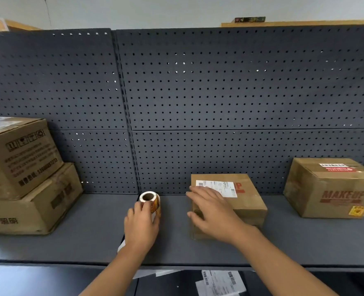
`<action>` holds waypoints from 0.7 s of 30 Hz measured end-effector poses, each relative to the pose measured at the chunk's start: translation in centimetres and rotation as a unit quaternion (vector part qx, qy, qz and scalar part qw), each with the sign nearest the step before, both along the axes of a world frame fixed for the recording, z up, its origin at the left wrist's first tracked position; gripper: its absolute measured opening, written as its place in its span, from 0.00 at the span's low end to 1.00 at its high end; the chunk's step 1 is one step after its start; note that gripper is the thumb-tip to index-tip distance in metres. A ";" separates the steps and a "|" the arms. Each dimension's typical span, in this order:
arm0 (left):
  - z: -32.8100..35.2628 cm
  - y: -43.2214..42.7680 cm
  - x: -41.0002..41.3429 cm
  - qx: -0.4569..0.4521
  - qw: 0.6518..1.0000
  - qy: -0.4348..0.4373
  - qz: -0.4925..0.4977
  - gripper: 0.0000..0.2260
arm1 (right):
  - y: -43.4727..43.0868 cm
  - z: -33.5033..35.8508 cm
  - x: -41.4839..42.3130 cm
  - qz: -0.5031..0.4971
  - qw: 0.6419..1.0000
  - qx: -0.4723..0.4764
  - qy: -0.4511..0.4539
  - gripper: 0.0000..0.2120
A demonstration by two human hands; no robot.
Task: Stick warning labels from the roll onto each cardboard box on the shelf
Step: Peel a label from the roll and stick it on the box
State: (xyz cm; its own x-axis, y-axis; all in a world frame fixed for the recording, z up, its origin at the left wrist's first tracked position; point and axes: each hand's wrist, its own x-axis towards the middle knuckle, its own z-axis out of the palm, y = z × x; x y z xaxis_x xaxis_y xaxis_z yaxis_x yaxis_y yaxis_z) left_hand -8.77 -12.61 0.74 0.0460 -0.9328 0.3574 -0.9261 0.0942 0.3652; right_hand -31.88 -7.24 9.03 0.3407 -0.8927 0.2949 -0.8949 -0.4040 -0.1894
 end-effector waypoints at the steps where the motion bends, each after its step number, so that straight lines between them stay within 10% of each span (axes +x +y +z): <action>1: -0.2 -0.1 0.5 0.007 1.000 0.007 -0.003 0.18 | -0.1 0.1 0.6 0.005 1.000 -0.004 -0.006 0.27; 11: -1.4 0.2 2.5 0.101 0.988 0.109 -0.030 0.17 | -1.5 -0.6 6.4 0.020 0.998 -0.048 -0.044 0.15; 21: -1.1 0.4 2.9 0.127 0.941 0.304 -0.078 0.17 | -4.4 -5.5 11.6 -0.076 0.967 0.128 -0.207 0.09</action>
